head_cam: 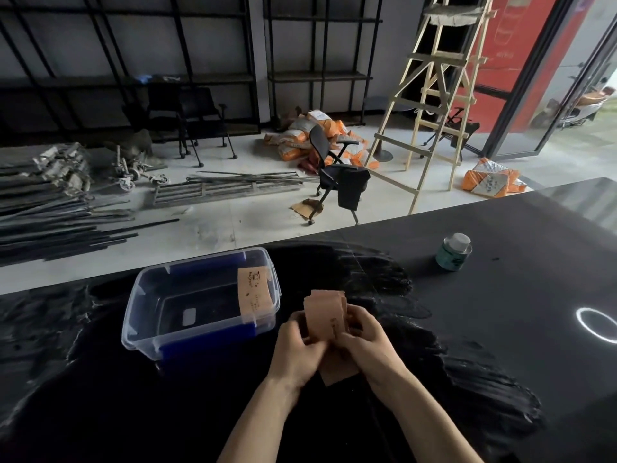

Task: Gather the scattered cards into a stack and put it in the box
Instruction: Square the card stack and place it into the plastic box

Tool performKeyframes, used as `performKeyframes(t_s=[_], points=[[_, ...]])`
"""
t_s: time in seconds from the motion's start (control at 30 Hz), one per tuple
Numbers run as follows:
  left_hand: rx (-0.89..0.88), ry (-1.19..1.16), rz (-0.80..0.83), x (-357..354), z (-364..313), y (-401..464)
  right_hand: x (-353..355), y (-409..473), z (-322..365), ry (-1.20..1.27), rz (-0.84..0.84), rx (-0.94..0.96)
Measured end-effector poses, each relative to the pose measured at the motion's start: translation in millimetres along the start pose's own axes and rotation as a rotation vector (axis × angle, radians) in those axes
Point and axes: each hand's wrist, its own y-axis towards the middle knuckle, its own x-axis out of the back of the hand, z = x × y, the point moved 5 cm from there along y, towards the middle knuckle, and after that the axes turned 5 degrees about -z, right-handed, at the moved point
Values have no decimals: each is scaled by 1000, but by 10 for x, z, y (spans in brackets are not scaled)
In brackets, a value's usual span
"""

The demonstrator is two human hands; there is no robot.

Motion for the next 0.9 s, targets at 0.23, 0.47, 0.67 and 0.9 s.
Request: performKeyframes(t_s=[0.23, 0.47, 0.67, 0.9], points=[[-392, 85, -84, 744, 220, -370, -840, -431, -123, 33, 184, 143], [-383, 209, -17, 504, 282, -325, -800, -479, -234, 26, 150, 209], [-249, -389, 63, 522, 365, -354, -680, -449, -199, 246, 157, 95], [-27, -582, -403, 245, 349, -107, -730, -255, -308, 405, -99, -127]])
